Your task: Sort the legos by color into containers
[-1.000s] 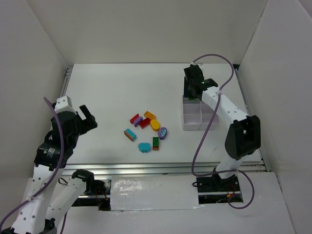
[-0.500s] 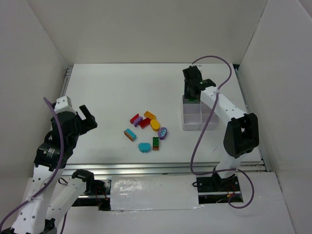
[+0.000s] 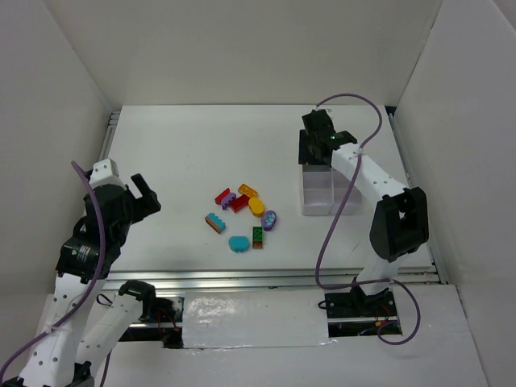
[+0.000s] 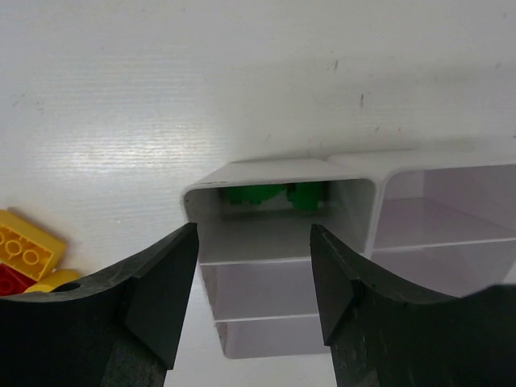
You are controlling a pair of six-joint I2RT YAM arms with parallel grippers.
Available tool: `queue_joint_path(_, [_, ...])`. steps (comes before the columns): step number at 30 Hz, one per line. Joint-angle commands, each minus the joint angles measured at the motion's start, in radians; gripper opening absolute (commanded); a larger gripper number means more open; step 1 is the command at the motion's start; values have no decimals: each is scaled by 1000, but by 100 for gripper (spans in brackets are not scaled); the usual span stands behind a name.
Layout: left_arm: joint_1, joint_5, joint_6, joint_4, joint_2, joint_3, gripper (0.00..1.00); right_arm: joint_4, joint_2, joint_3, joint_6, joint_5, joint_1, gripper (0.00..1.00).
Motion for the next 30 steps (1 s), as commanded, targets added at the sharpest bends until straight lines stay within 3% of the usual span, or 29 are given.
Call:
queue_joint_path(1, [3,5,23,43,-5,3,99,18,-68,2,34,-73,36,65])
queue_joint_path(7, [3,9,24,43,5,4,99,-8,-203,-56,94,-93,171,84])
queue_joint_path(8, [3,9,24,45,7,4,99,-15,-234,-65,102,-85,189,99])
queue_joint_path(13, [3,11,24,43,15,4,100,-50,-306,-121,174,-18,328,99])
queue_joint_path(18, [3,8,24,43,18,4,99,-50,-308,-165,278,-47,433,96])
queue_joint_path(23, [3,0,21,40,6,4,100,7,-219,-217,427,-18,551,86])
queue_joint_path(30, [3,3,21,42,-8,-1,99,-13,-1,-158,470,-15,611,75])
